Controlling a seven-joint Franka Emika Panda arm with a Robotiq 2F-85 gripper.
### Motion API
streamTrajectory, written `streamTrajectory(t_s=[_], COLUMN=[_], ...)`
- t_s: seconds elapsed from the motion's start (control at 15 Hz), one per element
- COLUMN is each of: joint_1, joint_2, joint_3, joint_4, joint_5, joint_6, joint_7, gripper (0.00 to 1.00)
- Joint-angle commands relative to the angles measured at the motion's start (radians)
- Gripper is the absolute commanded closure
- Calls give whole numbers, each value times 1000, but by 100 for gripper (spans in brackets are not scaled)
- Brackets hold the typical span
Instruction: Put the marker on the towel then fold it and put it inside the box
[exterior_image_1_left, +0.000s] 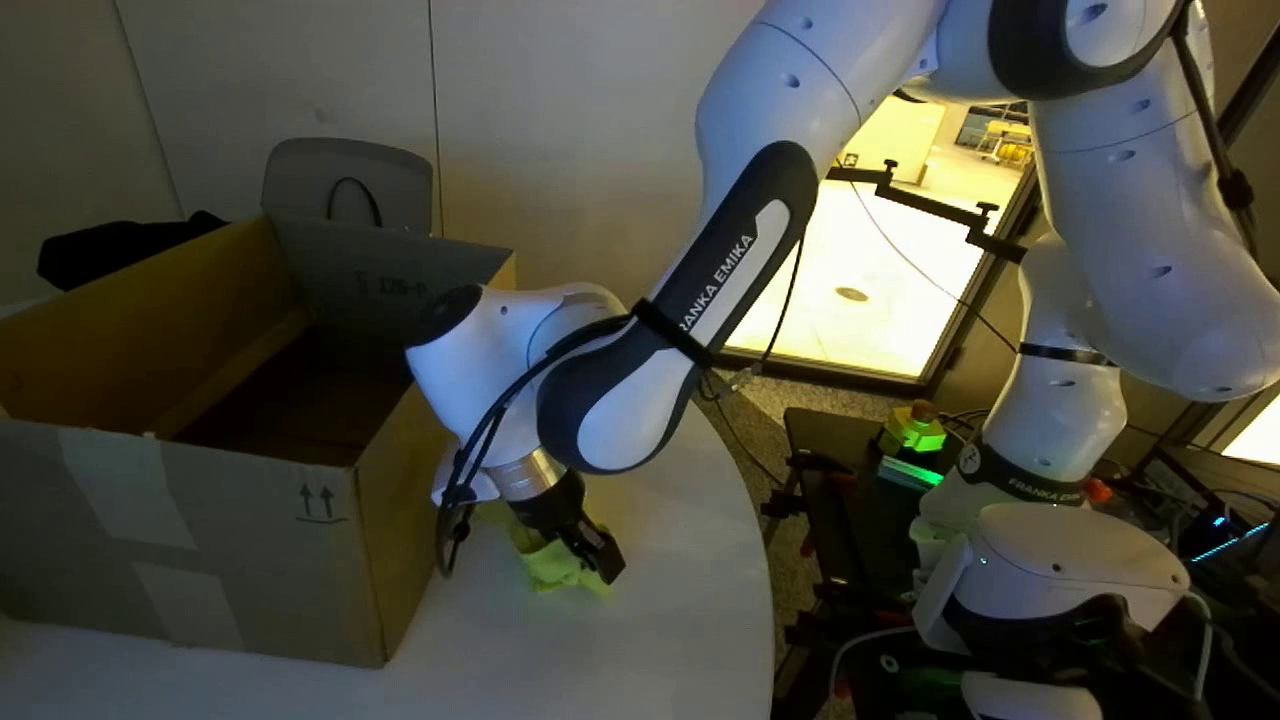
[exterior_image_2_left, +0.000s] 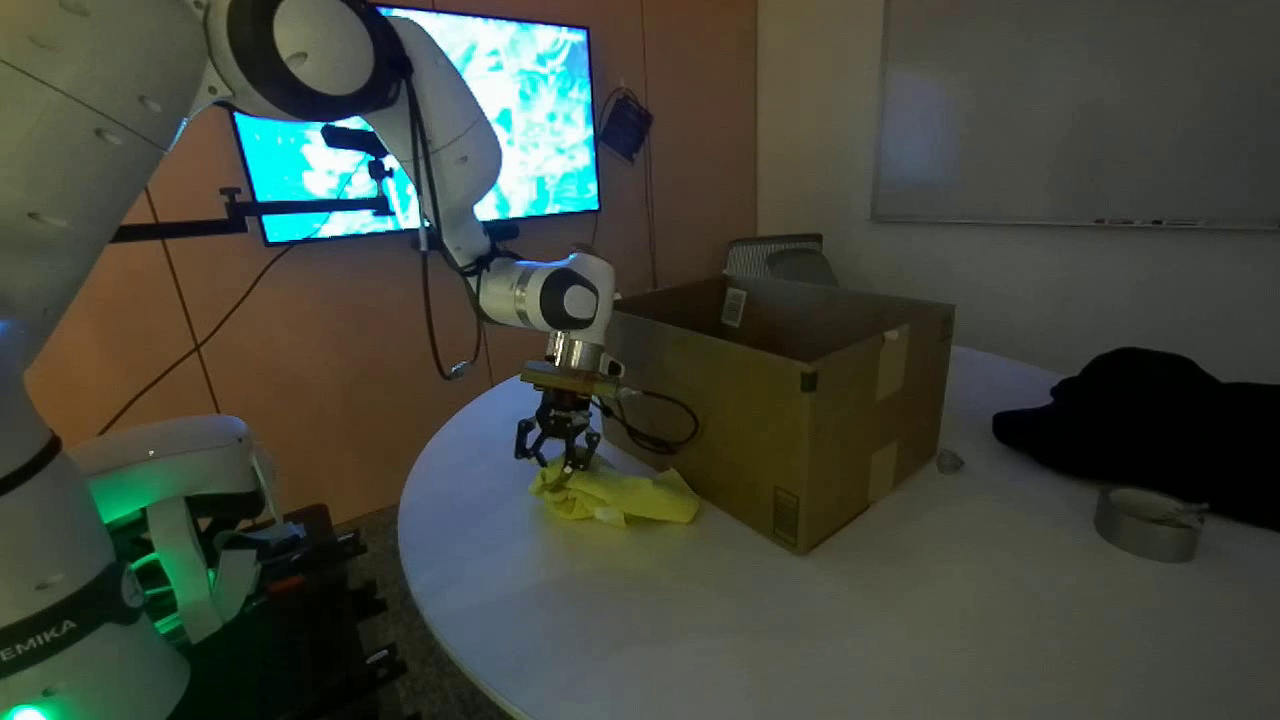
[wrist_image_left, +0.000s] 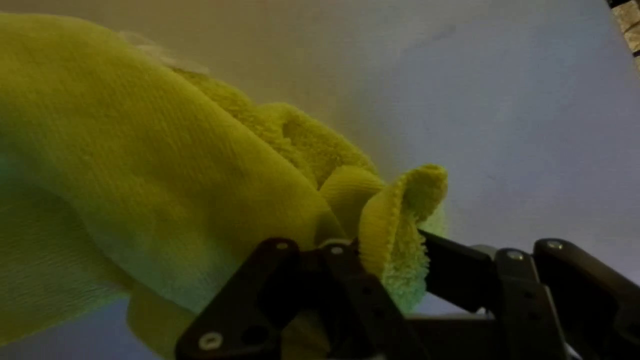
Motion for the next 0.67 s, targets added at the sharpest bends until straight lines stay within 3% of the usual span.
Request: streamTrajectory(t_s=[0.0, 0.6], joint_1=[9, -72], joint_2=[36, -142], joint_3=[17, 44], joint_4=[53, -156], joint_5=[-29, 33], joint_6=[-22, 202], joint_7=[-48, -88], gripper=[69, 2])
